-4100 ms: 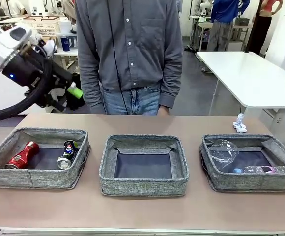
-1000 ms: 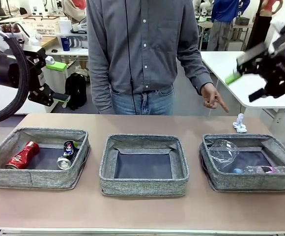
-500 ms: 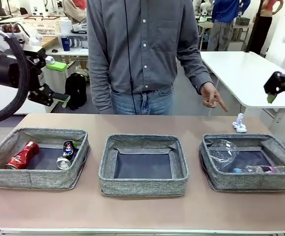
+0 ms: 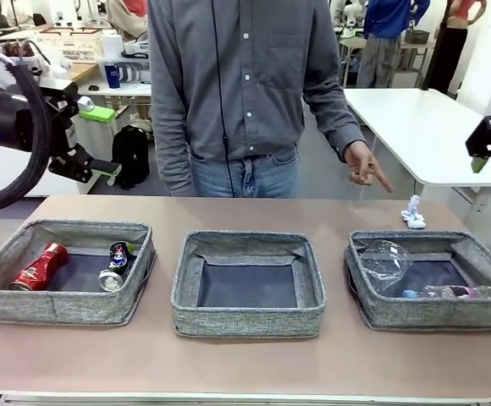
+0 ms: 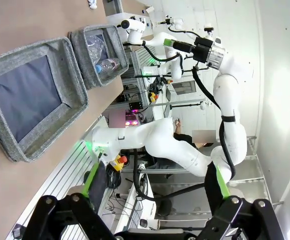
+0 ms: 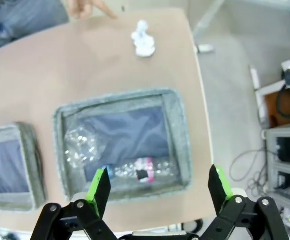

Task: Sort the waste into the appropriate baskets.
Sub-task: Pick up the waste item pointed out by the person.

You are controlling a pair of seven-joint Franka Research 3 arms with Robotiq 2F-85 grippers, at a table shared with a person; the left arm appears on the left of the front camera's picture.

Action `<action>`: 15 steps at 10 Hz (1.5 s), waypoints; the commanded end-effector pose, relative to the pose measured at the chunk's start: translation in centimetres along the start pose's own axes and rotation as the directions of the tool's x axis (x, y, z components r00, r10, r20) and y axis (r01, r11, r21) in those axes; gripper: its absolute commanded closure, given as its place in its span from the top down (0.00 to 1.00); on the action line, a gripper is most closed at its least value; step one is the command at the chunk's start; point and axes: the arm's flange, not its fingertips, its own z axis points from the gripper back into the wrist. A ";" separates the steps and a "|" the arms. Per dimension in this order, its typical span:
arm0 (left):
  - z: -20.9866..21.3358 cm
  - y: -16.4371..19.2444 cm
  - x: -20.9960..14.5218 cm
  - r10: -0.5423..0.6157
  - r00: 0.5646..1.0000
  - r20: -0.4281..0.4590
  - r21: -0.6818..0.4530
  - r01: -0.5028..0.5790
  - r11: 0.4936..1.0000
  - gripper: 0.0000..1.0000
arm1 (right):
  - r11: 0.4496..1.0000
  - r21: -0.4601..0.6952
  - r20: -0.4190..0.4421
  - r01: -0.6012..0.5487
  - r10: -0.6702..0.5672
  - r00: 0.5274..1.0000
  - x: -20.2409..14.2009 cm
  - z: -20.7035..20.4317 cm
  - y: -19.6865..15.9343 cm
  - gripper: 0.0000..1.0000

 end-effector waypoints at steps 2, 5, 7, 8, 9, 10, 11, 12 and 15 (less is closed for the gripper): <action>0.0 -0.1 -0.1 -0.017 1.000 -0.004 -0.006 0.017 1.000 1.00 | 0.986 0.105 -0.042 -0.133 0.138 0.990 8.7 -5.8 -4.3 1.00; 0.0 -0.1 -0.1 -0.017 1.000 -0.004 -0.006 0.017 1.000 1.00 | 0.968 0.228 -0.075 -0.107 0.127 0.989 14.4 -15.2 -6.9 1.00; 0.0 -0.1 -0.1 -0.017 1.000 -0.004 -0.006 0.017 1.000 1.00 | 0.908 0.380 -0.055 -0.176 0.213 0.976 15.3 -20.1 -4.3 1.00; 0.0 -0.1 -0.1 -0.017 1.000 -0.004 -0.006 0.017 1.000 1.00 | 0.882 0.432 -0.068 -0.188 0.240 0.968 15.4 -21.6 -2.9 1.00; 0.0 -0.1 -0.1 -0.017 1.000 -0.004 -0.006 0.017 1.000 1.00 | 0.874 0.455 -0.127 -0.172 0.255 0.959 15.0 -22.4 -2.2 1.00; 0.0 -0.1 -0.1 -0.017 1.000 -0.004 -0.006 0.017 1.000 1.00 | 0.926 0.347 -0.075 -0.151 0.188 0.979 14.7 -21.7 -2.7 1.00; 0.0 -0.1 -0.1 -0.017 1.000 -0.004 -0.006 0.017 1.000 1.00 | 0.926 0.347 -0.075 -0.151 0.188 0.979 14.7 -21.7 -2.7 1.00; 0.0 -0.1 -0.1 -0.017 1.000 -0.004 -0.006 0.017 1.000 1.00 | 0.926 0.347 -0.075 -0.151 0.188 0.979 14.7 -21.7 -2.7 1.00; 0.0 -0.1 -0.1 -0.017 1.000 -0.004 -0.006 0.017 1.000 1.00 | 0.930 0.349 -0.171 -0.117 0.186 0.968 17.2 -27.8 -2.8 1.00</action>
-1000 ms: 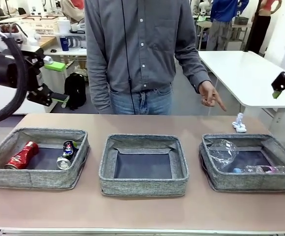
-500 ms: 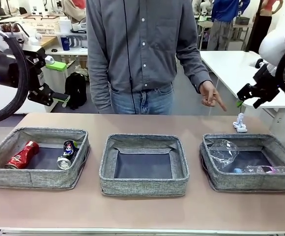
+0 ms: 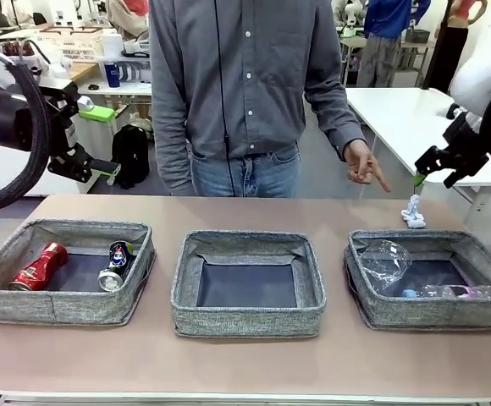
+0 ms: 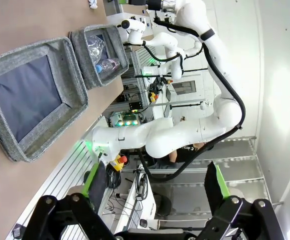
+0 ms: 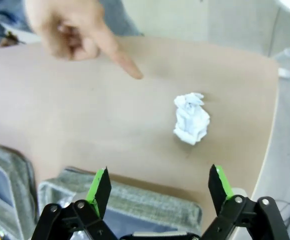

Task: Sort the waste into the appropriate baskets.
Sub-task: Pick up the waste item pointed out by the person.

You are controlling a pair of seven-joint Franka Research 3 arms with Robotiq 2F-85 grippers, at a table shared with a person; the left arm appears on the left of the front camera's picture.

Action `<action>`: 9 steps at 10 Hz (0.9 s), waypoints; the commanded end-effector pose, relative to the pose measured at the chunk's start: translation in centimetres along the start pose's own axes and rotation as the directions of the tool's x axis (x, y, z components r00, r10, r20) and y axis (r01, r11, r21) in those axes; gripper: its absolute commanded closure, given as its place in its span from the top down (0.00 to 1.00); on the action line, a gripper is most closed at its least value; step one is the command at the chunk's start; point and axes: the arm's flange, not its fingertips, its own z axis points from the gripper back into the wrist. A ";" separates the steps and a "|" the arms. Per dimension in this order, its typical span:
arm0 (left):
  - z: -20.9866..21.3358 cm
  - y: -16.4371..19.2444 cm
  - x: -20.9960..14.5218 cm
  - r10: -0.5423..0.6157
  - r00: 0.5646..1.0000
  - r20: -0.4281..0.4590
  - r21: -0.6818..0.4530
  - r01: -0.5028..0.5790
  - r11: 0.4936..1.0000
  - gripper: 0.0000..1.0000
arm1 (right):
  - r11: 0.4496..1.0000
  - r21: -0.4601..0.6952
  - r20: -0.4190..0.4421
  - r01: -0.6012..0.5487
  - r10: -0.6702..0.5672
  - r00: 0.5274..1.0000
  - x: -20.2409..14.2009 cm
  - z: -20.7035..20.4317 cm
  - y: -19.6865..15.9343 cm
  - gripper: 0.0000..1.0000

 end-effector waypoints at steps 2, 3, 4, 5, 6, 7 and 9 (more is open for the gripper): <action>0.0 -0.2 -0.1 -0.019 1.000 -0.003 -0.007 0.019 1.000 1.00 | 1.000 -0.007 -0.056 -0.021 0.020 0.998 3.6 -4.9 -4.0 1.00; 0.0 -0.2 -0.1 -0.019 1.000 -0.003 -0.007 0.019 1.000 1.00 | 0.997 0.019 -0.057 -0.074 0.075 0.996 3.8 -5.9 -4.6 1.00; 0.0 -0.2 -0.1 -0.019 1.000 -0.003 -0.007 0.019 1.000 1.00 | 0.998 -0.006 -0.065 -0.055 0.054 0.996 4.0 -6.8 -5.4 1.00; 0.0 -0.2 -0.1 -0.019 1.000 -0.003 -0.007 0.019 1.000 1.00 | 0.999 -0.011 -0.080 -0.050 0.049 0.996 4.0 -7.8 -5.9 1.00; 0.0 -0.2 -0.1 -0.019 1.000 -0.003 -0.007 0.019 1.000 1.00 | 0.999 0.008 -0.082 -0.053 0.053 0.995 4.1 -8.6 -6.0 1.00; 0.0 -0.2 -0.1 -0.019 1.000 -0.003 -0.007 0.019 1.000 1.00 | 0.998 0.033 -0.074 -0.061 0.064 0.995 4.2 -9.0 -5.9 1.00; 0.0 -0.2 -0.1 -0.019 1.000 -0.003 -0.007 0.019 1.000 1.00 | 0.997 0.048 -0.063 -0.056 0.059 0.996 4.3 -9.3 -5.6 1.00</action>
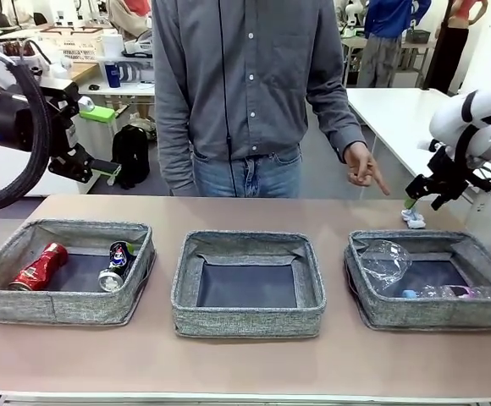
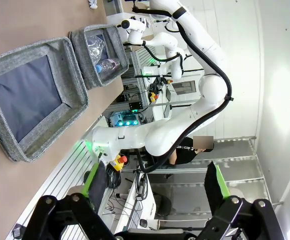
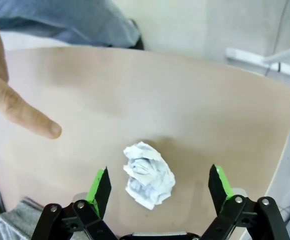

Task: Sort the waste into the appropriate baskets.
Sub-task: Pick up the waste item pointed out by the person.

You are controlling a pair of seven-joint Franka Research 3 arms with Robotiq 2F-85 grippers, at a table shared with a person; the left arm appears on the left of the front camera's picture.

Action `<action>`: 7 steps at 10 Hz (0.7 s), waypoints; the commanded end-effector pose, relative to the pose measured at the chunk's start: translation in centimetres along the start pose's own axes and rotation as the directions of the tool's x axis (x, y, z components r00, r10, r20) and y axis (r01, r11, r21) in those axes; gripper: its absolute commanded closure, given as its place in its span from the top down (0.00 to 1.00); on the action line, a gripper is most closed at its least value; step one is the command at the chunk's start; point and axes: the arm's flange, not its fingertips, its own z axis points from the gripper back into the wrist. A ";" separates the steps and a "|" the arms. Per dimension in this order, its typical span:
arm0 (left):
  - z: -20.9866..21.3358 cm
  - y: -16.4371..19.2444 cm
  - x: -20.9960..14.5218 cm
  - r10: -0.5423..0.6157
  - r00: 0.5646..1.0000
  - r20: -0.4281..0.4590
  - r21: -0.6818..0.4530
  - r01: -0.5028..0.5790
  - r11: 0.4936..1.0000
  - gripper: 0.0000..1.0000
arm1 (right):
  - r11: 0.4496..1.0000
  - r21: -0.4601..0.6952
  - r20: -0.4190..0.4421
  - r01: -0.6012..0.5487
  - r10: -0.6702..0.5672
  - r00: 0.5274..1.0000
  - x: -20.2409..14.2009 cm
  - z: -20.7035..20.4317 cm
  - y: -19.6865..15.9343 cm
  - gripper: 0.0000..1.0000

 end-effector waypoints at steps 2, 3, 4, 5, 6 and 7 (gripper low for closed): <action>0.0 -0.2 -0.1 -0.019 1.000 -0.003 -0.006 0.019 1.000 1.00 | 0.998 0.052 0.008 -0.032 0.032 0.999 0.5 -0.4 -0.1 1.00; 0.0 -0.2 -0.1 -0.019 1.000 -0.003 -0.006 0.019 1.000 1.00 | 0.998 0.057 0.014 -0.027 0.026 1.000 0.8 -0.7 0.0 1.00; 0.0 -0.2 -0.1 -0.019 1.000 -0.003 -0.006 0.019 1.000 1.00 | 0.998 0.054 0.049 -0.029 0.026 0.998 0.9 -0.8 0.0 1.00; 0.0 -0.2 -0.1 -0.019 1.000 -0.003 -0.006 0.019 1.000 1.00 | 0.999 0.036 0.109 -0.016 0.012 0.994 1.1 -0.7 -0.3 0.80; 0.0 -0.2 -0.1 -0.019 1.000 -0.003 -0.006 0.019 1.000 1.00 | 0.998 0.053 0.133 -0.020 0.013 0.991 1.2 -0.8 -0.3 0.41; 0.0 -0.2 -0.1 -0.019 1.000 -0.003 -0.006 0.019 1.000 1.00 | 0.999 0.044 0.137 -0.012 0.006 0.991 1.2 -0.9 -0.4 0.21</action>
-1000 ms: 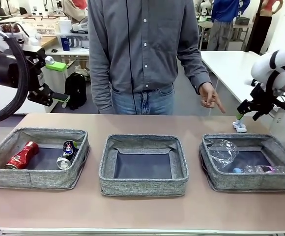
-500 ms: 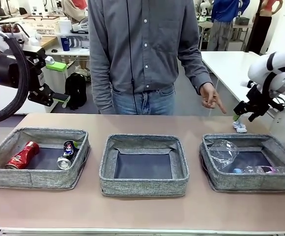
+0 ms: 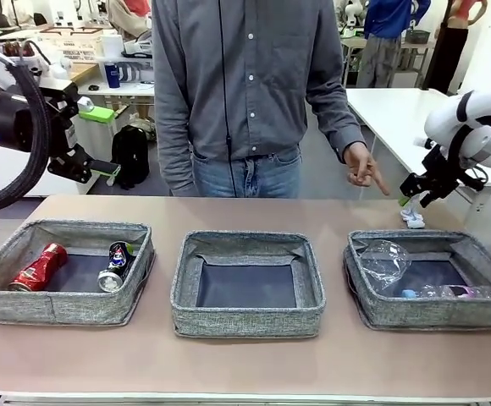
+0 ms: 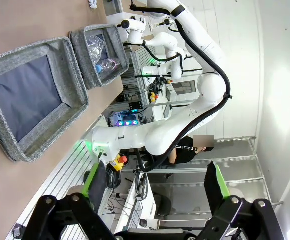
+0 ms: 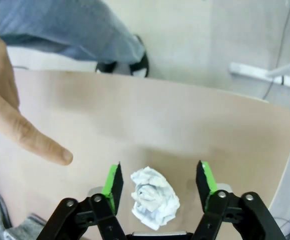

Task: Sort the waste into the appropriate baskets.
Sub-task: Pick up the waste item pointed out by the person.

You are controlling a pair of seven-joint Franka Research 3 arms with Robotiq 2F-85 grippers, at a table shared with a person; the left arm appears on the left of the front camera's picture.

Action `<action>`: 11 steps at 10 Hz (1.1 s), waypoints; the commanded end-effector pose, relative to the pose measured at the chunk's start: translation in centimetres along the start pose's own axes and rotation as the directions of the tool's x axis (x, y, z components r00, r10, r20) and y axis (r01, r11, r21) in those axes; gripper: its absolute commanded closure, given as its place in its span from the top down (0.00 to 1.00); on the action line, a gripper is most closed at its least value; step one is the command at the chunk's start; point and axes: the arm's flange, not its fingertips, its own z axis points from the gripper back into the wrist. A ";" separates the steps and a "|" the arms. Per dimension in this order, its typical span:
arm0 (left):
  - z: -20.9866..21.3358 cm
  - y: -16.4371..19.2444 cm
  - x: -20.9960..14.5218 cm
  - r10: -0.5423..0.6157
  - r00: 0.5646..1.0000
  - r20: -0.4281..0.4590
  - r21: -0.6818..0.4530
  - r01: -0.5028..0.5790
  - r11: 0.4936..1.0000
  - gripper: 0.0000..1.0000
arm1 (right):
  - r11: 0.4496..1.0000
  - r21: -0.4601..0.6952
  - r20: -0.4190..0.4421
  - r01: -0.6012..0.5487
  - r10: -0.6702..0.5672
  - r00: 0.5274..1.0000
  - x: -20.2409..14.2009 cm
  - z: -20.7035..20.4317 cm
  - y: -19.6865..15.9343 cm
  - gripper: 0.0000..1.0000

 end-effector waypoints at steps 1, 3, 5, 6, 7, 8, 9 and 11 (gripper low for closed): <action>0.0 -0.2 -0.1 -0.019 1.000 -0.003 -0.006 0.019 1.000 1.00 | 0.999 0.032 0.058 -0.025 0.023 0.998 0.1 -0.3 -0.5 0.00; 0.0 -0.2 -0.1 -0.019 1.000 -0.003 -0.006 0.019 1.000 1.00 | 0.999 0.028 0.042 -0.022 0.021 0.999 0.0 -0.3 -0.6 0.00; 0.0 -0.2 -0.1 -0.019 1.000 -0.003 -0.006 0.019 1.000 1.00 | 1.000 0.022 0.005 -0.021 0.021 1.000 -0.2 -0.2 -0.6 0.00; 0.0 -0.2 -0.1 -0.019 1.000 -0.003 -0.006 0.019 1.000 1.00 | 0.999 0.029 -0.001 -0.020 0.020 1.000 -0.3 0.0 -0.5 0.00; 0.0 -0.2 -0.1 -0.019 1.000 -0.003 -0.006 0.019 1.000 1.00 | 0.999 0.036 -0.007 -0.012 0.013 1.000 -0.3 0.2 -0.3 0.00; 0.0 -0.2 -0.1 -0.019 1.000 -0.003 -0.006 0.019 1.000 1.00 | 1.000 0.029 -0.012 0.001 0.000 1.000 -0.3 0.4 -0.1 0.00; 0.0 -0.2 -0.1 -0.019 1.000 -0.003 -0.006 0.019 1.000 1.00 | 1.000 0.025 -0.014 0.016 -0.015 1.000 -0.3 0.7 0.1 0.00; 0.0 -0.2 -0.1 -0.019 1.000 -0.003 -0.006 0.019 1.000 1.00 | 0.997 0.036 -0.010 0.073 -0.073 0.997 -0.4 1.4 0.3 0.00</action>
